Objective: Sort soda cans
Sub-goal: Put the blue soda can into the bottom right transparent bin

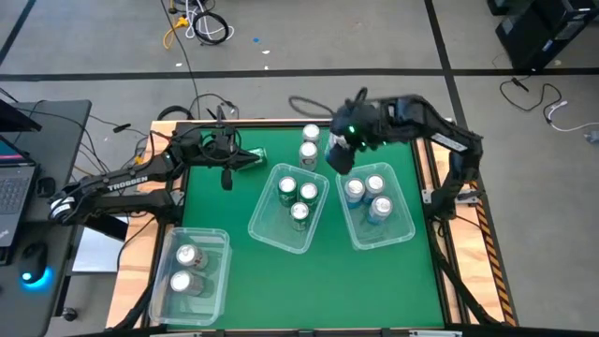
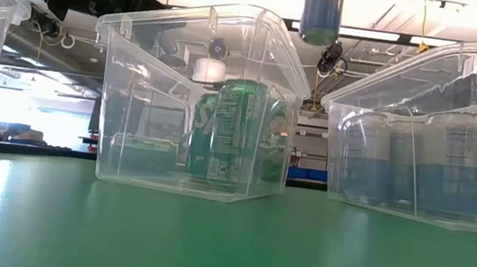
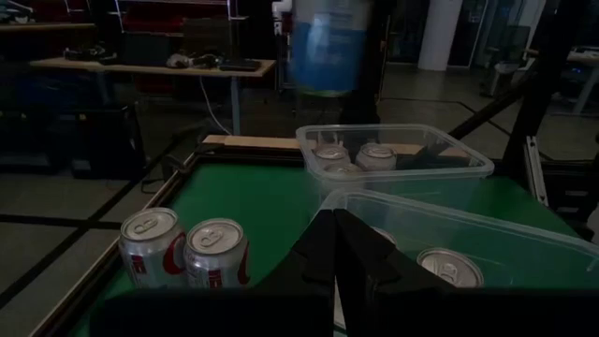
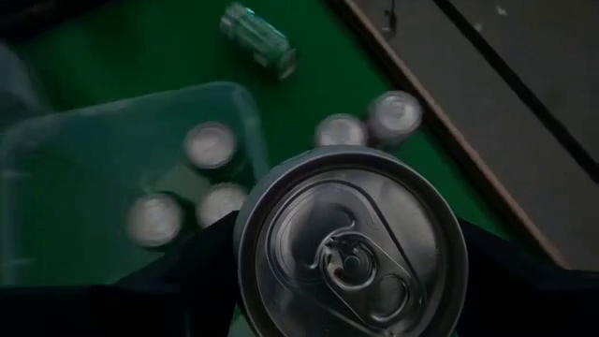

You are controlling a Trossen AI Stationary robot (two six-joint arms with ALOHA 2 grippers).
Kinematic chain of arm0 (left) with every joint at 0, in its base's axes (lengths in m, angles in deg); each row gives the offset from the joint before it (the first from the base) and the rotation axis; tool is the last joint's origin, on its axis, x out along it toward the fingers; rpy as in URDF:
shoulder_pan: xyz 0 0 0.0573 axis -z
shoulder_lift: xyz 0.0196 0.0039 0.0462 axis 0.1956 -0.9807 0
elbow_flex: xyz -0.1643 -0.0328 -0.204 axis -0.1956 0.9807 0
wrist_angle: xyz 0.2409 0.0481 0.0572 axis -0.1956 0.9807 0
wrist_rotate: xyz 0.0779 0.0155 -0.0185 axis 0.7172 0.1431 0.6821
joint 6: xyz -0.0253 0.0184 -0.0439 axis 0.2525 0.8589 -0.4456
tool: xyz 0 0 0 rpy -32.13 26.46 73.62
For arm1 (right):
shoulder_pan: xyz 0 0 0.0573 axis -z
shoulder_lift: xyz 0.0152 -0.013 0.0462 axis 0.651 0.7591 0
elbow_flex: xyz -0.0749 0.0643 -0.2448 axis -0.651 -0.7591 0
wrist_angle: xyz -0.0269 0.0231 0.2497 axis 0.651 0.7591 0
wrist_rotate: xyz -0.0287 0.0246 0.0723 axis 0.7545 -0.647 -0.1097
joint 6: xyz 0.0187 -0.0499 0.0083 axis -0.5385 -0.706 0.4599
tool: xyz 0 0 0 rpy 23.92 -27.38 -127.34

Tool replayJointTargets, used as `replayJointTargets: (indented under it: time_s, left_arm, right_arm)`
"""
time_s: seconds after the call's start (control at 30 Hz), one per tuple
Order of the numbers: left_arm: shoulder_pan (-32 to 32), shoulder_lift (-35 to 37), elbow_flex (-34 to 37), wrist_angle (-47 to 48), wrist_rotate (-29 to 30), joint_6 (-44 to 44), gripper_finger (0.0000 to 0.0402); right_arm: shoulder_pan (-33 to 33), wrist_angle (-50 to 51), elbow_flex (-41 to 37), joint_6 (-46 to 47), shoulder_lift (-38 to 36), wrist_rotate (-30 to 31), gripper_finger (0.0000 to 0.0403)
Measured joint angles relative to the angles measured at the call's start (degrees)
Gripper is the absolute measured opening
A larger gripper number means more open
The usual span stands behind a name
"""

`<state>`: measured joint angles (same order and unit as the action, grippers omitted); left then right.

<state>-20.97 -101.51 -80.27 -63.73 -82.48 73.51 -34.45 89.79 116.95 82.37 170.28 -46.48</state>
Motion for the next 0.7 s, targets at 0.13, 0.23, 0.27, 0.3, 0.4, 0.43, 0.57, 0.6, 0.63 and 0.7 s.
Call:
replayJointTargets:
  time_s: [0.13, 0.23, 0.27, 0.3, 0.4, 0.43, 0.57, 0.6, 0.63, 0.7]
  left_arm:
    - [0.0, 0.0, 0.0, 0.1, 0.0, -0.2, 0.0005]
    - [0.0, 0.0, 0.0, 0.2, 0.0, -0.2, 0.0005]
    - [0.0, 0.0, 0.0, 0.2, 0.0, -0.2, 0.0005]
    - [0.0, 0.0, 0.0, 0.2, 0.0, -0.2, 0.0005]
    - [0.0, 0.0, 0.0, 0.1, 0.0, -0.2, 0.0005]
    - [0.0, 0.0, 0.0, 0.1, 0.0, -0.2, 0.0005]
    - [0.0, 0.0, 0.0, 0.1, 0.0, -0.9, 0.0005]
    - [0.0, 0.0, 0.0, 0.1, 0.0, -1.3, 0.0005]
    - [0.0, 0.0, 0.0, 0.1, 0.0, -1.5, 0.0005]
    - [0.0, 0.0, 0.0, 0.0, 0.0, -1.6, 0.0005]
  right_arm:
    - [-5.3, -0.6, -4.4, 6.5, -3.6, 0.3, 0.0287]
    - [-9.0, -0.6, -11.7, 12.7, -7.5, 1.9, 0.0287]
    - [-10.3, -0.5, -15.0, 14.9, -8.9, 2.2, 0.0287]
    - [-11.5, -0.4, -18.0, 17.4, -10.3, 2.9, 0.0287]
    - [-15.2, -1.8, -28.1, 24.2, -14.9, 4.9, 0.0287]
    - [-16.3, -3.4, -31.4, 26.1, -16.5, 5.0, 0.0287]
    - [-19.5, -10.7, -43.5, 31.0, -20.6, 5.1, 0.0287]
    - [-20.0, -12.2, -46.0, 31.8, -21.2, 5.1, 0.0287]
    - [-20.3, -13.7, -48.3, 32.4, -21.8, 5.2, 0.0287]
    - [-20.6, -16.2, -52.2, 33.2, -22.4, 5.3, 0.0287]
